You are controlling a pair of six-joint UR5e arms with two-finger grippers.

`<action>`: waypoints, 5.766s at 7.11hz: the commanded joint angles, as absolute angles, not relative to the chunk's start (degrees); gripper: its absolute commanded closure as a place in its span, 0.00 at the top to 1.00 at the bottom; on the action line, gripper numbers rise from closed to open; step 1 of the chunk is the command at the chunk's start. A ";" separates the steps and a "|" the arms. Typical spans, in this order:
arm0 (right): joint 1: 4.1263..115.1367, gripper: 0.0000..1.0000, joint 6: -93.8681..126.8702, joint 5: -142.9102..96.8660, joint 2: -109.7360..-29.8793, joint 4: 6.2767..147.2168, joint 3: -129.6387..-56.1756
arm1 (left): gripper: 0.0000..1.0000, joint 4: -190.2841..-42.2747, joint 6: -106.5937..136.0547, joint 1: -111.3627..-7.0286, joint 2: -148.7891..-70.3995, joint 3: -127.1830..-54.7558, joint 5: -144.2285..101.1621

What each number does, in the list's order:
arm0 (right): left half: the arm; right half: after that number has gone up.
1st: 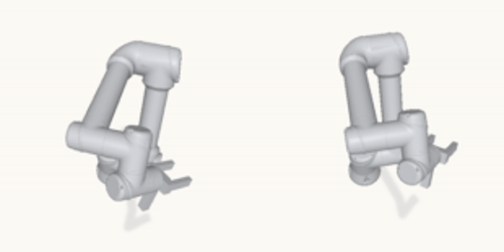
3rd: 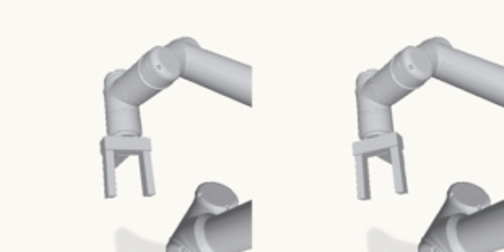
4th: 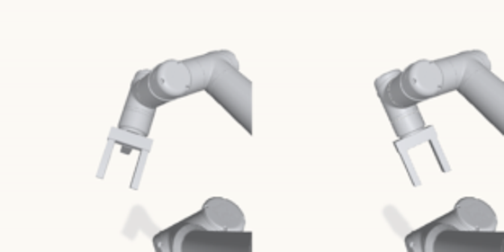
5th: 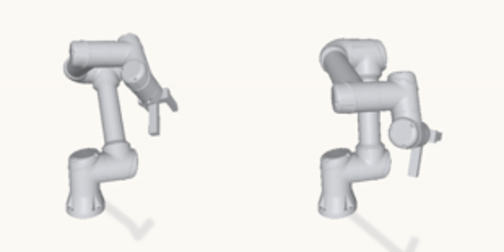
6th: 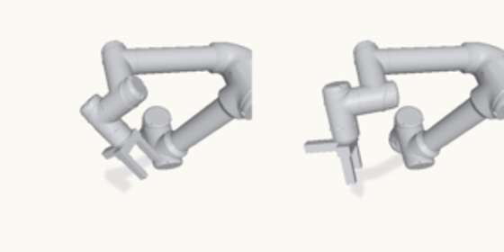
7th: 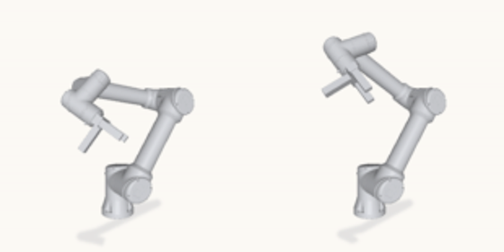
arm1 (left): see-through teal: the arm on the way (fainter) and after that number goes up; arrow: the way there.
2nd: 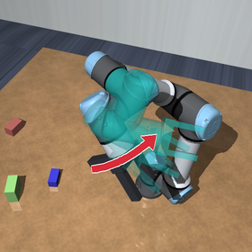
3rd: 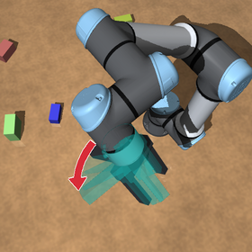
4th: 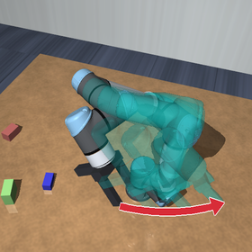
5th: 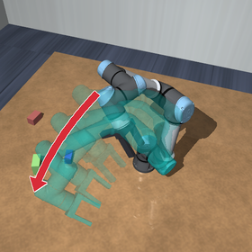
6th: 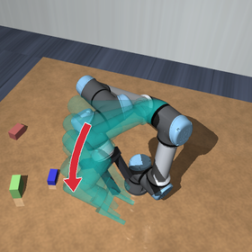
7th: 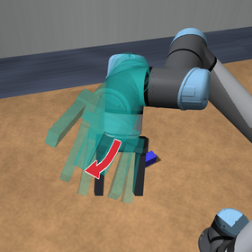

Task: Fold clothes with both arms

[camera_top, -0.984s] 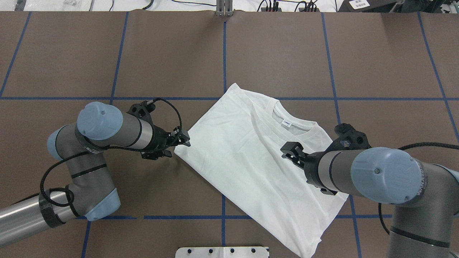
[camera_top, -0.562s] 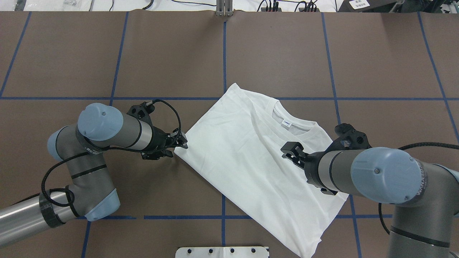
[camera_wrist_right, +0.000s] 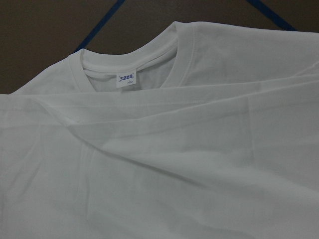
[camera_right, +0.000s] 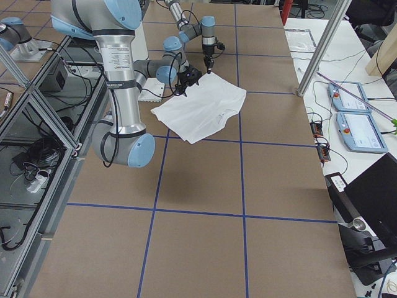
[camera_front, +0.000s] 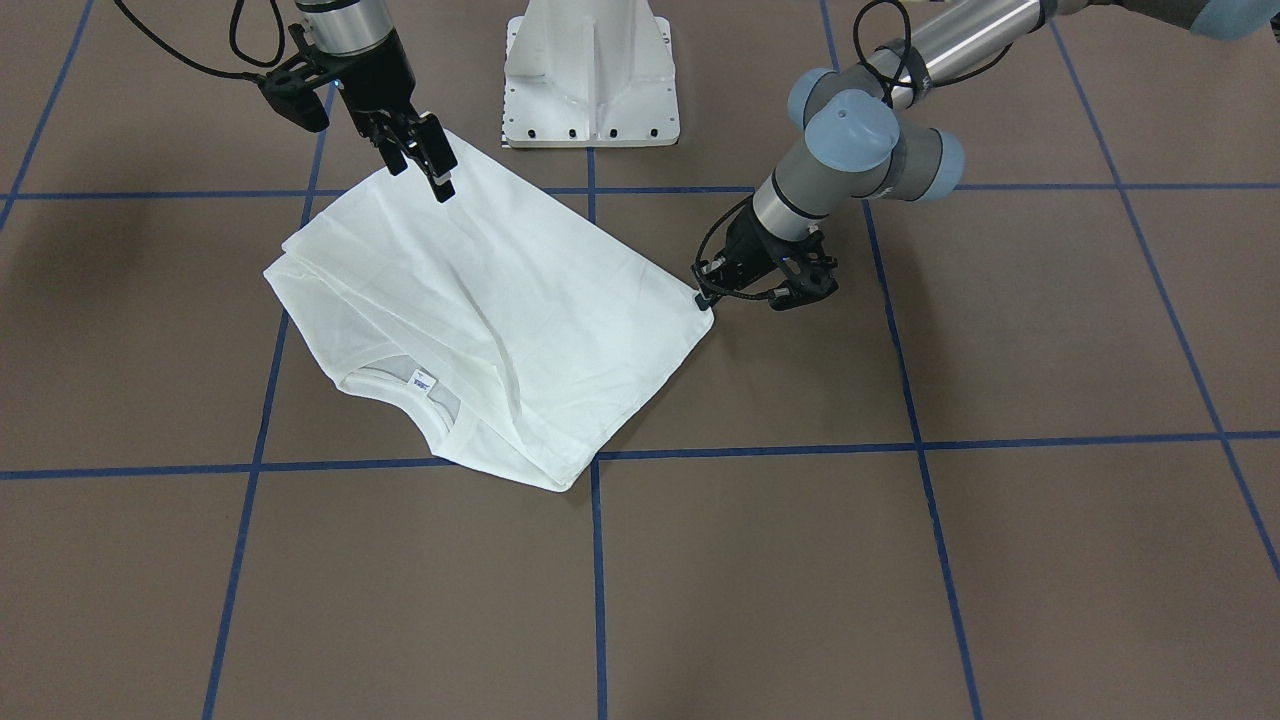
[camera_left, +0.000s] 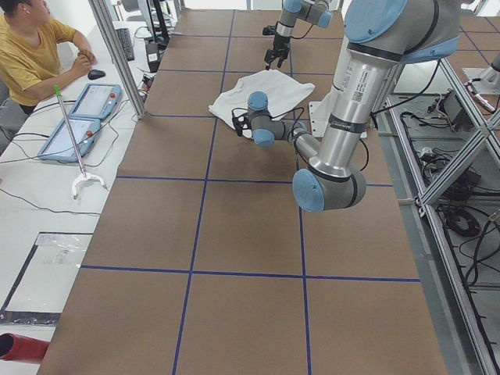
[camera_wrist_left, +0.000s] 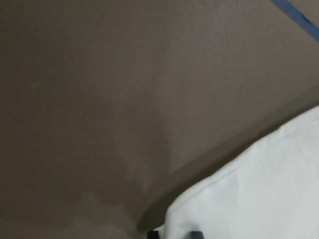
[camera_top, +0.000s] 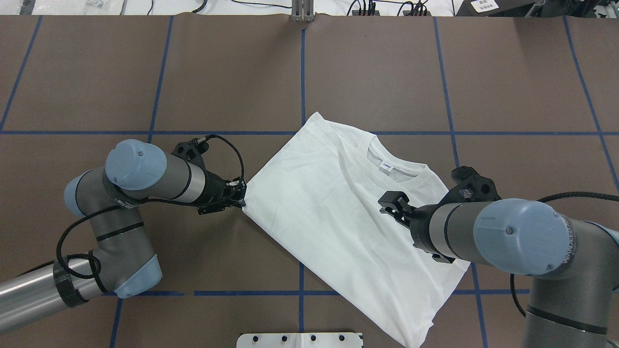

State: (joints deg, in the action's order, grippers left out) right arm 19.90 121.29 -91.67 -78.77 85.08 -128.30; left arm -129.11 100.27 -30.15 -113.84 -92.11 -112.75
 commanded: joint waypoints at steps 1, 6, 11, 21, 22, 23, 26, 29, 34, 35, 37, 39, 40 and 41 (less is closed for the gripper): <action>19.86 1.00 121.29 -91.67 -78.66 85.08 -128.23 | 0.00 -129.02 96.19 -33.02 -113.55 -90.98 -112.68; 20.04 1.00 121.29 -91.32 -77.61 85.08 -128.06 | 0.00 -139.11 82.18 -46.04 -138.38 -57.37 -110.31; 19.08 1.00 121.29 -90.70 -76.65 84.73 -126.57 | 0.72 -145.20 81.65 -46.49 -146.95 -44.72 -107.48; 8.17 0.78 125.33 -78.13 -69.52 84.46 -110.74 | 0.72 -144.40 81.48 -47.99 -133.86 -61.96 -114.43; 8.09 0.46 125.33 -78.13 -69.43 84.46 -110.92 | 0.72 -144.40 81.56 -48.08 -133.86 -61.96 -114.43; 8.17 0.00 125.25 -78.22 -69.52 84.46 -111.00 | 0.72 -144.40 81.48 -48.08 -133.77 -61.96 -114.43; 7.39 0.00 125.16 -78.31 -69.96 84.55 -110.92 | 0.72 -144.40 81.47 -48.08 -133.68 -61.96 -114.43; 9.75 0.00 124.28 -78.92 -70.13 85.17 -112.41 | 0.71 -144.40 81.56 -48.08 -133.68 -61.96 -114.43; 4.68 0.00 120.59 -72.02 -69.88 100.81 -116.64 | 0.72 -144.40 82.61 -47.99 -133.59 -62.40 -114.43; 4.48 0.00 120.59 -71.98 -70.31 100.81 -116.54 | 0.72 -144.40 82.70 -47.99 -133.68 -62.40 -114.43; 5.79 0.51 120.15 -72.07 -70.05 100.72 -116.54 | 0.72 -144.40 82.79 -47.99 -133.59 -62.84 -114.43; 6.59 0.59 120.41 -72.07 -69.87 98.28 -116.46 | 0.72 -144.40 82.79 -47.99 -133.42 -62.84 -114.35; 6.68 0.59 120.85 -71.98 -69.87 97.57 -116.19 | 0.72 -144.40 82.79 -47.99 -133.16 -62.84 -114.43; 7.20 0.61 125.11 -71.98 -69.87 97.47 -115.50 | 0.72 -144.40 82.79 -47.99 -133.15 -62.84 -114.35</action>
